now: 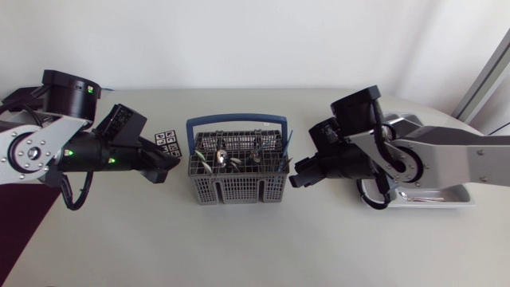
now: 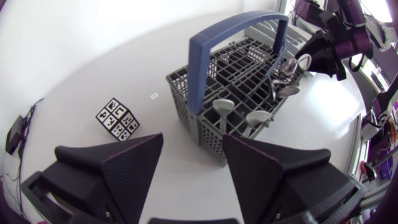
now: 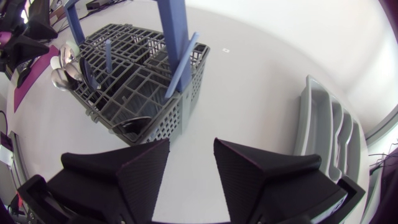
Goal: Transfer all utensils from the basket to the drawer tray.
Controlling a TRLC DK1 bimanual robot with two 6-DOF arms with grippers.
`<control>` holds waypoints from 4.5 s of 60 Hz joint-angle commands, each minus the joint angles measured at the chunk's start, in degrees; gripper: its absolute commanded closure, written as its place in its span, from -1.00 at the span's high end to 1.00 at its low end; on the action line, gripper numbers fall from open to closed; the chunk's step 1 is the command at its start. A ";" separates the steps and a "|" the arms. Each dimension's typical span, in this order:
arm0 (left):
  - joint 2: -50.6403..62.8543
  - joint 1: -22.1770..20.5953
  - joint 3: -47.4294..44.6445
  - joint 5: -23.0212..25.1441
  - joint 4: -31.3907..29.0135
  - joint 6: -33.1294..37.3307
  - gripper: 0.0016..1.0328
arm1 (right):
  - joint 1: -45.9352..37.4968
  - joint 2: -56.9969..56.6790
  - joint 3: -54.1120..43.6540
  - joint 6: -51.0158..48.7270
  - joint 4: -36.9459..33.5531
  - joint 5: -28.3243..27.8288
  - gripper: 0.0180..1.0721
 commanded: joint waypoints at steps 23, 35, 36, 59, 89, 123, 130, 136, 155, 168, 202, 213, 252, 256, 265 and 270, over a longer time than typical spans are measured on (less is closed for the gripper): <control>-0.80 -20.13 9.61 -11.60 -6.02 -1.12 0.32 | -3.49 -9.88 -5.22 -1.21 -5.83 -0.47 0.74; 9.57 -34.02 22.18 -22.49 -12.26 -6.04 0.32 | -6.30 -14.01 -6.28 -1.92 -8.73 -1.61 0.80; 10.54 -34.81 23.24 -22.93 -12.79 -6.39 0.31 | -6.57 -14.19 -6.54 -1.92 -8.82 -1.79 0.80; 25.74 -40.79 37.47 -25.48 -17.01 -8.94 0.14 | -11.49 -18.50 -10.32 -3.76 -9.78 -4.16 0.83; 36.03 -42.90 44.77 -33.13 -20.61 -8.85 -0.07 | -13.16 -19.29 -11.20 -4.38 -9.34 -6.18 0.83; 38.84 -44.13 44.42 -36.91 -20.00 -8.85 -0.71 | -12.81 -19.81 -11.20 -4.29 -9.70 -6.10 0.83; 38.14 -44.13 43.28 -37.35 -18.68 -8.59 -0.88 | -12.81 -19.99 -11.29 -4.38 -9.70 -6.10 0.83; 37.08 -43.78 42.40 -37.35 -18.24 -8.59 -0.89 | -12.81 -19.99 -11.37 -4.47 -9.70 -6.10 0.83; 33.57 -44.30 41.52 -37.35 -18.24 -8.50 -0.89 | -12.72 -19.73 -11.72 -4.73 -9.43 -6.10 0.83; 30.31 -43.86 37.56 -37.35 -13.76 -8.67 -0.89 | -12.72 -19.64 -12.25 -4.82 -9.26 -6.10 0.83; 19.15 -43.07 33.08 -36.47 -8.13 -7.71 -0.89 | -12.19 -20.52 -11.90 -4.82 -9.17 -6.10 0.83; 15.99 -42.55 32.82 -33.74 -8.57 -9.20 -0.89 | -11.14 -27.11 -11.99 -5.52 -9.43 -7.50 0.88; 17.48 -32.88 38.79 -11.51 -16.66 -19.31 -0.93 | 11.45 -20.25 -0.83 -3.59 -3.19 1.20 0.69; 17.57 -32.70 39.14 -10.45 -17.10 -19.40 -0.93 | 10.75 -18.50 0.40 -4.38 -2.93 1.29 0.53; 17.66 -32.61 39.14 -9.93 -17.10 -19.48 -0.93 | 9.69 -15.42 1.90 -5.17 -1.61 1.29 0.17; 17.83 -32.53 39.06 -9.49 -17.18 -19.48 -0.93 | 9.60 -14.01 2.25 -5.17 -1.43 0.85 -0.06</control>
